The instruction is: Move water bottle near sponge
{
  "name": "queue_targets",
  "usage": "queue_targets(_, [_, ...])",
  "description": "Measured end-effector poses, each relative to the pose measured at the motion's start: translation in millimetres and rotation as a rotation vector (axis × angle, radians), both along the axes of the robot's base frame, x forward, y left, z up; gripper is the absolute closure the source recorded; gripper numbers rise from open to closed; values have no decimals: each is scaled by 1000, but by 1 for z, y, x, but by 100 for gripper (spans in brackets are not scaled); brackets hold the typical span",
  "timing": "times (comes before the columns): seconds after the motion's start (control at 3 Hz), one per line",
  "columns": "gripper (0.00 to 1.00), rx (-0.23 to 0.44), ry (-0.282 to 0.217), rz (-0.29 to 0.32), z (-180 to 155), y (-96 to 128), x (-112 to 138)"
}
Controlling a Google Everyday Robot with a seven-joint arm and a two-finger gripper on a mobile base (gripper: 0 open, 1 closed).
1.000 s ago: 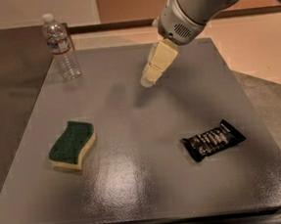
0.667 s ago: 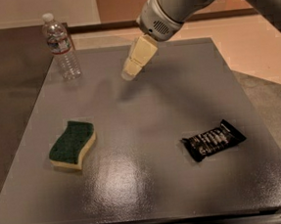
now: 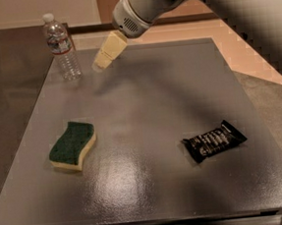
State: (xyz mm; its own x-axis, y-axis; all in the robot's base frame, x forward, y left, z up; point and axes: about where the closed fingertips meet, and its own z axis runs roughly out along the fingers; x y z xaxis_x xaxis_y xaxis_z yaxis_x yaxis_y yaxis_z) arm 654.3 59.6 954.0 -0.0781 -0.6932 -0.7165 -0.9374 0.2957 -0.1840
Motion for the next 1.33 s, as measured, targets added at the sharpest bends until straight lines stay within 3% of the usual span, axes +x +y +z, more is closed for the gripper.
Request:
queue_targets(0.67, [0, 98, -29, 7, 1, 65, 20])
queue_targets(1.33, [0, 164, -28, -18, -9, 112, 45])
